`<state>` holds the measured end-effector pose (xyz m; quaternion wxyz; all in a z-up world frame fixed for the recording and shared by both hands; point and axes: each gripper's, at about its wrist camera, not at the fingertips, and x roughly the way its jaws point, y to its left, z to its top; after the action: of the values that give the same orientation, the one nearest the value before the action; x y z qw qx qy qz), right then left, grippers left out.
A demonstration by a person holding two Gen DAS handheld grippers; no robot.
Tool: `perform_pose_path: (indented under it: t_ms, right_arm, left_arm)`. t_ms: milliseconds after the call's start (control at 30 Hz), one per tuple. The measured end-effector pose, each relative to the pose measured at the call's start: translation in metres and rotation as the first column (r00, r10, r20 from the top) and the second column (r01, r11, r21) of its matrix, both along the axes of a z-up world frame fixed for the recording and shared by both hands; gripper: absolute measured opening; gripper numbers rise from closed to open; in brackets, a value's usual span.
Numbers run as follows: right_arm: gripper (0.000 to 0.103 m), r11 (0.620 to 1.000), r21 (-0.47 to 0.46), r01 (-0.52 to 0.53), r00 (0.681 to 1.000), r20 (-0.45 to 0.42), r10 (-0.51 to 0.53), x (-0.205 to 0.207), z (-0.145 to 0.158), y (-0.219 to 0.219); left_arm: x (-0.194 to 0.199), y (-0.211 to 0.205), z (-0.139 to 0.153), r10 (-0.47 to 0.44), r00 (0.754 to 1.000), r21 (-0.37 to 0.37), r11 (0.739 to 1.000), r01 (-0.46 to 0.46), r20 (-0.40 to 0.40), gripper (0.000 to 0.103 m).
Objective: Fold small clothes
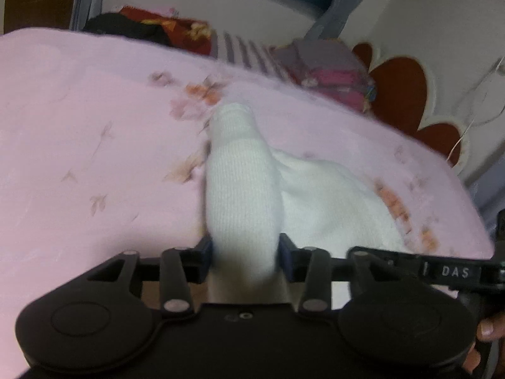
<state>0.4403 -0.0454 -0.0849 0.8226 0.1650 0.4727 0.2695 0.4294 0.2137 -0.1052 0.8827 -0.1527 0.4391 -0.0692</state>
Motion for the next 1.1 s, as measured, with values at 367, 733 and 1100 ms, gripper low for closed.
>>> perform_pose_path:
  t_ms: [367,733,1100]
  right_arm:
    - [0.047,0.982,-0.045,0.182,0.977,0.124,-0.176,-0.008,-0.005,-0.021]
    - [0.01,0.942,-0.336,0.019,0.986,0.163,0.038,0.036,-0.034,0.035]
    - [0.011,0.955,-0.289,-0.068,0.964,0.229,0.137,-0.034,0.0,0.033]
  left_arm:
    - [-0.02,0.02,0.022,-0.048,0.991,0.073,0.997,0.039,0.127,0.05]
    - [0.028,-0.014,-0.015,-0.167,0.982,0.118,0.98,0.157,0.082,0.046]
    - [-0.046,-0.007,0.011,-0.207,0.966,0.063,0.978,0.199,0.156,0.037]
